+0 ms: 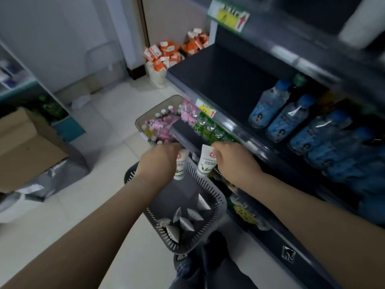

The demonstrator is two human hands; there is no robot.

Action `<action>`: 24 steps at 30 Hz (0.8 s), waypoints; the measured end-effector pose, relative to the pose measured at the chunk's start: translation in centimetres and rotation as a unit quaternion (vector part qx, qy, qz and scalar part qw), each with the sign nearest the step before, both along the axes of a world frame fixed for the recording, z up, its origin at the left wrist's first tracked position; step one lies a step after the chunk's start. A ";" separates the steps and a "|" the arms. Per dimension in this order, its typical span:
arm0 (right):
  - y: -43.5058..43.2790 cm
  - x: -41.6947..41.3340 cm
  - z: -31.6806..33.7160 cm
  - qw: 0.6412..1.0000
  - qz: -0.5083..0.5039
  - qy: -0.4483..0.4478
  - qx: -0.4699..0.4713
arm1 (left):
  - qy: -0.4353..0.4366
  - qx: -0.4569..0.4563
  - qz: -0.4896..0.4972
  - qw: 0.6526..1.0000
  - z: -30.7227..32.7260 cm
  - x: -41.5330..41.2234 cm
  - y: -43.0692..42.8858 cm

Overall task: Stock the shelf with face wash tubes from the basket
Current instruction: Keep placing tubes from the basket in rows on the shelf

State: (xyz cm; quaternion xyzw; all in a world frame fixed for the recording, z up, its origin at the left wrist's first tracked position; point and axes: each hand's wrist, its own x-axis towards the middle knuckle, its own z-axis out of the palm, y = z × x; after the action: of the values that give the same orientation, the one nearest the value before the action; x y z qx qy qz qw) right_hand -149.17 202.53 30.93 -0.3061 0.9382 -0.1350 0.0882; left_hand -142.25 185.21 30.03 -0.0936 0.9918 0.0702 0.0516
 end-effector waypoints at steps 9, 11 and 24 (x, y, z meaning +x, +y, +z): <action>5.4 1.4 7.0 0.995 -0.086 0.038 -0.041 | 0.064 -0.007 -0.087 0.994 6.8 -2.2 4.4; 6.7 1.7 8.4 0.992 -0.106 0.042 -0.045 | 0.068 -0.003 -0.095 0.993 8.0 -2.5 5.5; 16.8 5.1 15.3 0.980 -0.159 0.083 -0.088 | 0.161 -0.001 -0.191 0.968 15.8 -2.4 15.0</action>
State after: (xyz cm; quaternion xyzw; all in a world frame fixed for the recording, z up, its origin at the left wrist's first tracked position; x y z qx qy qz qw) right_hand -144.09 219.32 46.23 -0.1698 0.9634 -0.2035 -0.0401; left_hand -144.64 200.19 45.80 0.1096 0.9866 0.0725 -0.0968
